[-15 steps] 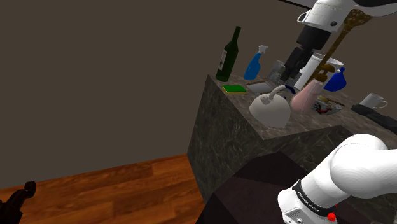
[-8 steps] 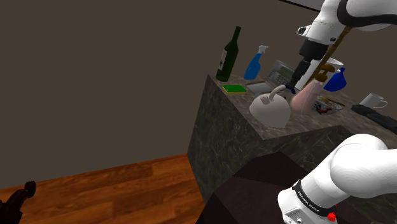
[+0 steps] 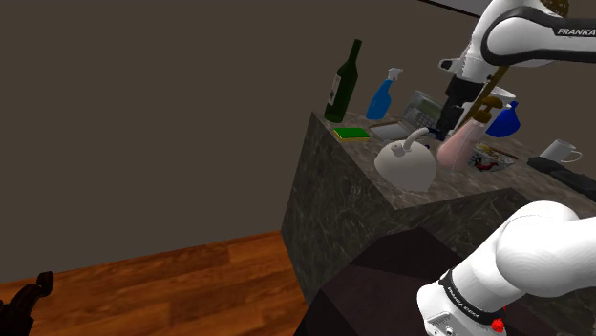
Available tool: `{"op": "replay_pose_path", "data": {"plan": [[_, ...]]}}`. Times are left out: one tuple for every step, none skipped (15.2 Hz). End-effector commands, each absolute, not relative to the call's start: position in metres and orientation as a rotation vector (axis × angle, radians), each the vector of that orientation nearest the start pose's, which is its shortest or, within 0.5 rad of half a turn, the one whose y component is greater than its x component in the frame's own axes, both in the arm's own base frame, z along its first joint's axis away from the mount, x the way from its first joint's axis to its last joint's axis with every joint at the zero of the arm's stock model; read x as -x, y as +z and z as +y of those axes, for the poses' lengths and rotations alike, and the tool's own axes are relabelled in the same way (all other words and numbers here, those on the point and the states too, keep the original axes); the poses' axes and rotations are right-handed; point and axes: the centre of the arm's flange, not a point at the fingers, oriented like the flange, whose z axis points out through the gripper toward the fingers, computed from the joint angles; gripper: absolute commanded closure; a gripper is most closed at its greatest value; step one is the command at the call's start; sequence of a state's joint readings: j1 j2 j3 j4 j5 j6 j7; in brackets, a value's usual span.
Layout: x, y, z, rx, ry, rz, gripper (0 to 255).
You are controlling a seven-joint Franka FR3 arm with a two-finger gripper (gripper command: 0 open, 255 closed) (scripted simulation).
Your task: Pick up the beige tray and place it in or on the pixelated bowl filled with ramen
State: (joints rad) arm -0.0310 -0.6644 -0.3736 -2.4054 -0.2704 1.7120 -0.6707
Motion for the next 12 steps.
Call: {"op": "replay_pose_path", "data": {"plan": [[-0.318,0.508,-0.204,3.082,0.123,-0.699,0],[-0.321,0.503,-0.215,3.079,0.130,-0.737,0],[-0.324,0.498,-0.225,3.075,0.137,-0.775,0],[-0.328,0.493,-0.236,3.071,0.144,-0.814,0],[-0.332,0.488,-0.246,3.067,0.151,-0.852,0],[-0.336,0.483,-0.257,3.062,0.157,-0.890,0],[-0.340,0.478,-0.267,3.056,0.164,-0.928,0],[-0.345,0.473,-0.277,3.050,0.171,-0.967,0],[-0.350,0.468,-0.288,3.044,0.178,-1.005,0],[-0.355,0.463,-0.298,3.037,0.185,-1.043,0],[-0.360,0.459,-0.308,3.029,0.191,-1.082,0],[-0.365,0.454,-0.318,3.021,0.198,-1.120,0]]}}
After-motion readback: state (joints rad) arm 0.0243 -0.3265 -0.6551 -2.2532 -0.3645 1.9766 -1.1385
